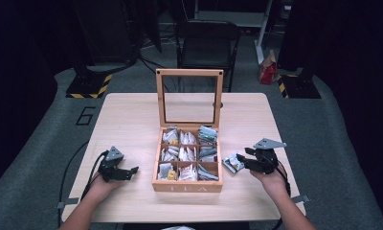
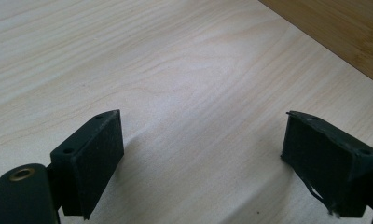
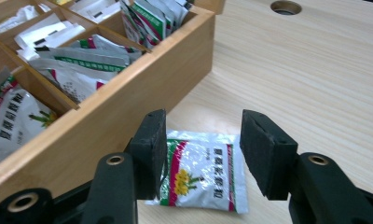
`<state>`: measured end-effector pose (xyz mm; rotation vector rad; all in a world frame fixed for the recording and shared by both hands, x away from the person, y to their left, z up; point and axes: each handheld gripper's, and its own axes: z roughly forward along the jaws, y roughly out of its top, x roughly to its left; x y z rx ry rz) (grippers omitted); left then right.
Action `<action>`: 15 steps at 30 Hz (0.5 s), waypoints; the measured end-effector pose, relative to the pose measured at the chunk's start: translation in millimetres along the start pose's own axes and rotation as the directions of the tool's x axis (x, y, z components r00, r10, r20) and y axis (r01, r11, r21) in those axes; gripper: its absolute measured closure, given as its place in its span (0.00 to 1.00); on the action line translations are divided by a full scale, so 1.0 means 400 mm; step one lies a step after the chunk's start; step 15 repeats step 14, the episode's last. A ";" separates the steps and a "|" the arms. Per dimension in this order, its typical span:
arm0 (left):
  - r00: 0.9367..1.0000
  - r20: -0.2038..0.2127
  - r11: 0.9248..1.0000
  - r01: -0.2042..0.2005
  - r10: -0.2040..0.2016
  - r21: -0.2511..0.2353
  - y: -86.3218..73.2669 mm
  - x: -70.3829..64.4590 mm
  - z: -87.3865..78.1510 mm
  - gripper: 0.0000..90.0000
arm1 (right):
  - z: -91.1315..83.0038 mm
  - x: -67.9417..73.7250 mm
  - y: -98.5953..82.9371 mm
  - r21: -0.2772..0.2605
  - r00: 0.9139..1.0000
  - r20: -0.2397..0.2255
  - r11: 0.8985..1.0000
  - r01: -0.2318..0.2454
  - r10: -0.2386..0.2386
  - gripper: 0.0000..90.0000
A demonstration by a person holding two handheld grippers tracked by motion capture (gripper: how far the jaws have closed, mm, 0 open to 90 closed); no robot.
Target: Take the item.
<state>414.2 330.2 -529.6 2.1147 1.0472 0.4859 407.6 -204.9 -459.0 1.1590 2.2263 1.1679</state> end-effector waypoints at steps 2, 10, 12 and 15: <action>1.000 0.000 1.000 0.000 0.000 0.000 0.000 0.000 0.000 0.13 | -0.004 -0.003 -0.008 -0.001 1.000 0.012 1.000 -0.008 0.008 0.56; 1.000 0.000 1.000 -0.001 0.001 0.000 0.000 0.000 0.000 0.13 | -0.006 -0.018 -0.044 0.013 0.998 0.058 1.000 -0.002 0.002 0.55; 1.000 0.000 1.000 0.000 0.000 0.000 0.000 0.000 0.000 0.13 | -0.008 -0.021 -0.053 0.014 0.998 0.068 1.000 -0.010 0.009 0.54; 1.000 0.001 1.000 0.000 0.000 0.000 0.000 0.000 0.000 0.13 | -0.010 -0.022 -0.059 0.000 0.997 0.075 1.000 -0.007 0.007 0.53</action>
